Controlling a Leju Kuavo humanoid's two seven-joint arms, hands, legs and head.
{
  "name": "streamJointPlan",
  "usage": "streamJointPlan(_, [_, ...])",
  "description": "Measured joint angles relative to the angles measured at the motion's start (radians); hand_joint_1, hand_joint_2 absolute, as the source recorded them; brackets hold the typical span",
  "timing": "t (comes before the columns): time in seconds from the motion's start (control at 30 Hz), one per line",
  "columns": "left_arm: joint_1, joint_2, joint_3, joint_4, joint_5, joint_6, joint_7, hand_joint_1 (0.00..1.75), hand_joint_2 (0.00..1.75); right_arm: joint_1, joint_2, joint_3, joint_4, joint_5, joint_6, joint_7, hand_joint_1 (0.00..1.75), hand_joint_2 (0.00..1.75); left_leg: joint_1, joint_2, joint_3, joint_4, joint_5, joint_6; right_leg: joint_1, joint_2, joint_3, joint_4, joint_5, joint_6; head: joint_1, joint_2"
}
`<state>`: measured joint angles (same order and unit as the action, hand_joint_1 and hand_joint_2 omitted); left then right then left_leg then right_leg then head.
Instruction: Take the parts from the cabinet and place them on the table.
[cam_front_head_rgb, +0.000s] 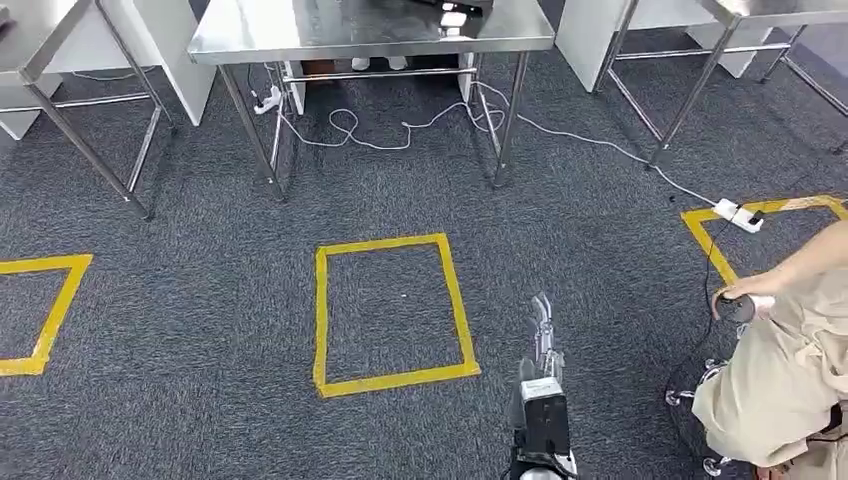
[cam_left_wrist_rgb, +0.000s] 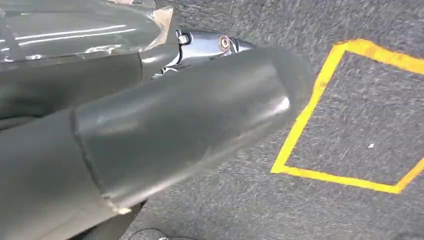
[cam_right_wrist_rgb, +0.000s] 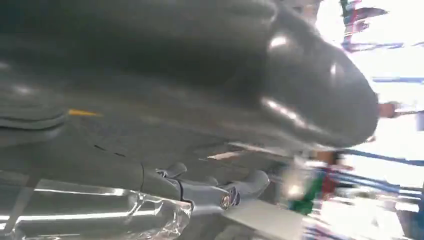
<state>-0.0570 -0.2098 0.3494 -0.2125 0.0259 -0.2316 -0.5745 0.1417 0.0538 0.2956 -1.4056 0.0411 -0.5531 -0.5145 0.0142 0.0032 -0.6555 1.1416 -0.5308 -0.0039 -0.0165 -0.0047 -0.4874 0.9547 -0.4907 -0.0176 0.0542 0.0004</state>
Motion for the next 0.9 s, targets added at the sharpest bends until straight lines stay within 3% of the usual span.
streamJointPlan(0.03, [0.000,0.000,0.000,0.000,-0.004,0.000,0.006,0.00,0.00,-0.021,0.006,-0.008,0.059,-0.026,0.021,0.013,0.00,0.00,0.000,-0.002,-0.032,0.087,-0.045,-0.005,0.003,0.000,-0.009,0.001,0.008,-0.002,-0.001,0.000])
streamJointPlan(0.07, [0.000,0.001,0.000,0.000,-0.006,0.000,0.011,0.00,0.00,-0.043,0.011,-0.016,0.132,-0.036,0.031,0.021,0.00,0.00,0.000,-0.002,-0.050,0.146,-0.068,-0.007,0.005,0.000,-0.015,0.002,0.015,-0.002,0.000,0.000])
streamJointPlan(0.1, [0.000,0.001,-0.001,0.000,-0.009,0.000,0.017,0.00,0.00,-0.071,0.018,-0.023,0.216,-0.047,0.040,0.021,0.00,0.00,0.000,-0.002,-0.045,0.155,-0.063,-0.008,0.007,0.000,-0.022,0.003,0.021,-0.002,-0.001,0.000])
streamJointPlan(0.13, [-0.001,0.002,-0.001,0.000,-0.014,-0.001,0.020,0.00,0.00,-0.096,0.025,-0.034,0.298,-0.070,0.058,0.022,0.00,0.00,0.000,-0.002,-0.021,0.125,-0.043,-0.006,0.008,0.002,-0.027,0.004,0.023,0.002,-0.001,0.000])
streamJointPlan(0.17, [-0.002,0.002,-0.003,0.000,-0.016,-0.002,0.024,0.00,0.00,-0.132,0.031,-0.053,0.397,-0.111,0.098,0.035,0.00,0.00,0.000,-0.005,0.031,0.047,-0.004,-0.001,0.010,0.017,-0.031,0.006,0.028,0.004,0.000,0.000])
streamJointPlan(0.2, [-0.003,0.002,-0.006,0.000,-0.018,-0.002,0.028,0.00,0.00,-0.166,0.039,-0.078,0.490,-0.166,0.152,0.052,0.00,0.00,0.000,-0.014,0.086,-0.044,0.033,0.006,0.011,0.019,-0.033,0.007,0.031,0.008,0.000,0.000])
streamJointPlan(0.23, [-0.005,0.002,-0.011,0.000,-0.024,-0.005,0.034,0.00,0.00,-0.195,0.046,-0.111,0.586,-0.234,0.217,0.078,0.00,0.00,-0.002,-0.045,0.137,-0.129,0.054,0.017,0.010,0.022,-0.035,0.009,0.033,0.011,-0.001,0.000])
streamJointPlan(0.27, [-0.007,0.004,-0.015,0.000,-0.026,-0.009,0.040,0.00,0.00,-0.217,0.052,-0.148,0.673,-0.280,0.255,0.105,0.00,0.00,-0.002,-0.065,0.153,-0.157,0.041,0.025,0.022,0.023,-0.045,0.013,0.036,0.016,0.000,0.000])
streamJointPlan(0.37, [-0.011,0.003,-0.018,0.000,-0.026,-0.011,0.050,0.00,0.00,-0.239,0.059,-0.220,0.857,-0.312,0.265,0.143,0.00,0.00,-0.011,-0.045,0.145,-0.161,0.048,0.037,0.010,0.035,-0.053,0.011,0.049,0.036,0.000,0.000])
streamJointPlan(0.4, [-0.012,0.002,-0.019,0.000,-0.026,-0.011,0.051,0.00,0.00,-0.241,0.058,-0.236,0.899,-0.313,0.266,0.151,0.00,0.00,-0.007,-0.035,0.146,-0.174,0.058,0.047,0.020,0.043,-0.058,0.008,0.054,0.044,0.001,0.000])
streamJointPlan(0.47, [-0.016,-0.001,-0.020,0.000,-0.026,-0.013,0.053,0.00,0.00,-0.254,0.058,-0.261,0.969,-0.327,0.259,0.195,0.00,0.00,-0.001,-0.013,0.146,-0.187,0.071,0.057,0.016,0.026,-0.095,0.072,0.009,0.038,0.003,0.000])
streamJointPlan(0.53, [-0.018,-0.003,-0.025,0.000,-0.027,-0.018,0.061,0.00,0.00,-0.258,0.059,-0.292,1.029,-0.367,0.278,0.261,0.00,0.00,-0.001,0.012,0.139,-0.187,0.074,0.060,0.007,0.021,-0.173,0.232,-0.061,0.034,0.006,0.000])
streamJointPlan(0.57, [-0.019,-0.003,-0.026,0.000,-0.027,-0.018,0.063,0.00,0.00,-0.251,0.059,-0.310,1.056,-0.381,0.294,0.286,0.00,0.00,-0.001,0.022,0.135,-0.187,0.075,0.060,0.003,0.020,-0.207,0.313,-0.087,0.039,0.007,0.000])
streamJointPlan(0.6, [-0.019,-0.004,-0.027,0.000,-0.027,-0.018,0.066,0.00,0.00,-0.241,0.059,-0.326,1.079,-0.391,0.306,0.301,0.00,0.00,-0.001,0.031,0.134,-0.187,0.076,0.059,-0.001,0.018,-0.216,0.341,-0.090,0.049,0.008,0.000])
streamJointPlan(0.63, [-0.019,-0.005,-0.028,0.000,-0.027,-0.019,0.068,0.00,0.00,-0.231,0.059,-0.339,1.095,-0.399,0.317,0.319,0.00,0.00,0.000,0.039,0.133,-0.186,0.076,0.058,-0.007,0.015,-0.199,0.317,-0.076,0.061,0.008,0.000])
streamJointPlan(0.67, [-0.019,-0.006,-0.031,0.000,-0.027,-0.020,0.069,0.00,0.00,-0.225,0.058,-0.351,1.112,-0.408,0.325,0.348,0.00,0.00,0.001,0.050,0.133,-0.185,0.076,0.056,-0.012,0.008,-0.157,0.247,-0.047,0.076,0.009,0.000])
streamJointPlan(0.7, [-0.021,-0.006,-0.033,0.000,-0.027,-0.020,0.070,0.00,0.00,-0.222,0.056,-0.362,1.125,-0.410,0.328,0.376,0.00,0.00,0.003,0.060,0.134,-0.182,0.074,0.051,-0.017,-0.007,-0.105,0.153,-0.015,0.090,0.008,0.000])
streamJointPlan(0.73, [-0.022,-0.007,-0.035,0.000,-0.027,-0.021,0.070,0.00,0.00,-0.219,0.056,-0.369,1.138,-0.391,0.323,0.415,0.00,0.00,0.005,0.070,0.133,-0.175,0.071,0.044,-0.021,-0.036,-0.050,0.055,0.014,0.100,0.009,0.000])
streamJointPlan(0.77, [-0.024,-0.006,-0.037,0.000,-0.026,-0.021,0.070,0.00,0.00,-0.218,0.060,-0.367,1.150,-0.361,0.309,0.452,0.00,0.00,-0.005,0.078,0.130,-0.167,0.064,0.033,-0.014,-0.065,-0.033,0.014,0.010,0.095,0.013,0.000])
streamJointPlan(0.8, [-0.025,-0.008,-0.038,0.000,-0.025,-0.021,0.069,0.00,0.00,-0.214,0.059,-0.360,1.159,-0.333,0.293,0.474,0.00,0.00,-0.005,0.086,0.129,-0.164,0.061,0.024,-0.008,-0.045,-0.032,0.016,0.017,0.079,0.011,0.000])
streamJointPlan(0.9, [-0.030,-0.008,-0.040,-0.001,-0.024,-0.021,0.069,0.00,0.00,-0.194,0.061,-0.342,1.189,-0.295,0.275,0.493,0.00,0.00,0.000,0.102,0.132,-0.163,0.065,0.013,-0.007,-0.022,-0.050,0.023,0.020,0.060,0.008,0.000])
